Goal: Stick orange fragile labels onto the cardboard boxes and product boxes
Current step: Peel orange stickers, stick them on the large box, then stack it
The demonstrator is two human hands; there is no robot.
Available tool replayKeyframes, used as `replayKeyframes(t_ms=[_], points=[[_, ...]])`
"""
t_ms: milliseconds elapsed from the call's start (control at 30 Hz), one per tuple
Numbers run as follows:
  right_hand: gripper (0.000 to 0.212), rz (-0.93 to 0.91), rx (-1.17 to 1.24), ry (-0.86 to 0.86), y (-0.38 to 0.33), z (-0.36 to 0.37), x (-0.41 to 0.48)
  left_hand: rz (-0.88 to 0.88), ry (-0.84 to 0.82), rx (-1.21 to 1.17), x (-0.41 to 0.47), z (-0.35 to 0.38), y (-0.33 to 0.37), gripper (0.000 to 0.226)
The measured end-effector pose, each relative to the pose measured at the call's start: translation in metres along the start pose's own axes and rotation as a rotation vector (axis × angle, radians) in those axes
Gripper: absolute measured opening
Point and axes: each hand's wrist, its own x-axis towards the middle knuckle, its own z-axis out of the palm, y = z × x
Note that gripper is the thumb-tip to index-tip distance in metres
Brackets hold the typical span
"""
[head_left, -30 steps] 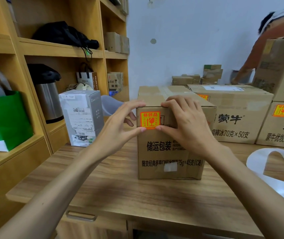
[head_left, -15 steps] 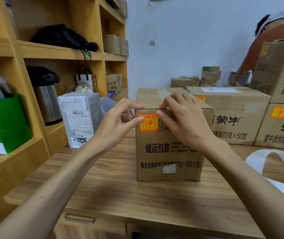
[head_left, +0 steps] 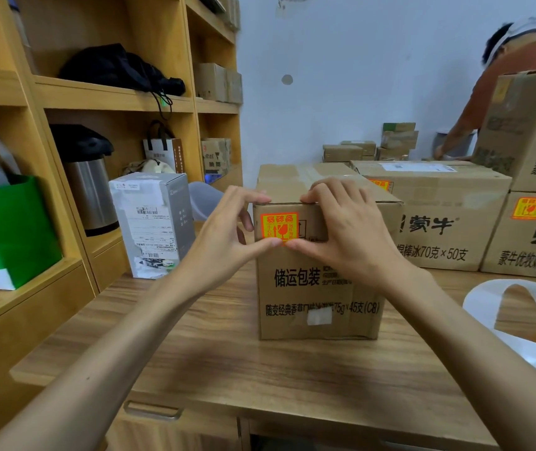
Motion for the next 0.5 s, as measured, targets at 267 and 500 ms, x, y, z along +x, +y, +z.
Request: replayKeyframes(t_ms=[267,500], points=[[0.034,0.057,0.114,-0.016,0.001,-0.004,0.009,-0.041,-0.014,-0.162,0.010,-0.009,0.001,0.026],[0.026,0.073,0.160,-0.007,0.002,-0.006,0.009,-0.068,-0.055,-0.246,0.011,-0.012,-0.001,0.022]])
